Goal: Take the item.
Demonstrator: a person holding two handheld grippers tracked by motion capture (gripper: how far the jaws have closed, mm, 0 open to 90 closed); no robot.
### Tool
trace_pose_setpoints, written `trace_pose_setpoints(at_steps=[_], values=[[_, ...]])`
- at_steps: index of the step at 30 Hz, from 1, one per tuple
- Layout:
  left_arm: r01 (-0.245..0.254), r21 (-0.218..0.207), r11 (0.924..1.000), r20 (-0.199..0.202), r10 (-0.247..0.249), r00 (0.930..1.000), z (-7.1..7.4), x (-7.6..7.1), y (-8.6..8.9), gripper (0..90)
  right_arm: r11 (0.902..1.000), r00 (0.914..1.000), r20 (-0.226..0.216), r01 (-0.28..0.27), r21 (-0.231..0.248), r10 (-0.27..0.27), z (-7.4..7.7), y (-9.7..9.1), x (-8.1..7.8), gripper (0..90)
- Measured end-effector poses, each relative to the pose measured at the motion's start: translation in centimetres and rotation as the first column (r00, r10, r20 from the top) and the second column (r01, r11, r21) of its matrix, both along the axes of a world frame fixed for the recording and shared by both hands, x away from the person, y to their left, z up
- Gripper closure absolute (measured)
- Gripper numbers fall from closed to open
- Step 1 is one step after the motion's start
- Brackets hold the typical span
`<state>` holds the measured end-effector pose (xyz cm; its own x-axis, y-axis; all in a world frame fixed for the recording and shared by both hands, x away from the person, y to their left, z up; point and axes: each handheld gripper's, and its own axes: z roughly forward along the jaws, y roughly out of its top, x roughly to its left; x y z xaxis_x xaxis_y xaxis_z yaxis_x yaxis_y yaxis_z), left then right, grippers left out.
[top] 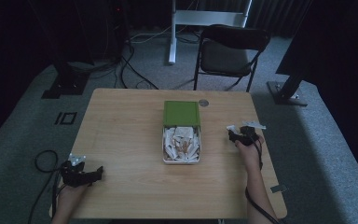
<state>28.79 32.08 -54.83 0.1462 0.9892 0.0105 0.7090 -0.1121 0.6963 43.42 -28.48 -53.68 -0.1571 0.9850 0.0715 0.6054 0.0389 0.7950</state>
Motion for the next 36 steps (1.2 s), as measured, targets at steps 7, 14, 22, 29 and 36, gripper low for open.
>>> trace_pose_setpoints(at_steps=[7,14,22,29,36], values=[[0.0,0.0,1.0,0.0,0.0,1.0,0.0,0.0,0.0,3.1,0.9999,0.9999,0.015,-0.004,0.017,0.004,-0.2,-0.3,-2.2,27.3],[0.0,0.0,1.0,0.0,0.0,1.0,0.0,0.0,0.0,3.1,0.9988,0.9987,0.017,-0.048,0.004,0.048,-0.1,0.3,-4.0,20.1],[0.0,0.0,1.0,0.0,0.0,1.0,0.0,0.0,0.0,3.1,0.9934,0.9934,0.01,-0.115,0.005,0.115,-0.1,1.1,-5.7,16.1],[0.0,0.0,1.0,0.0,0.0,1.0,0.0,0.0,0.0,3.1,0.98,0.9801,-0.003,-0.199,0.008,0.199,0.0,1.8,-7.3,13.9],[0.0,0.0,1.0,0.002,0.0,1.0,0.0,0.0,0.0,3.1,0.971,0.9712,-0.012,-0.238,0.027,0.238,-0.5,2.3,-8.7,13.9]])
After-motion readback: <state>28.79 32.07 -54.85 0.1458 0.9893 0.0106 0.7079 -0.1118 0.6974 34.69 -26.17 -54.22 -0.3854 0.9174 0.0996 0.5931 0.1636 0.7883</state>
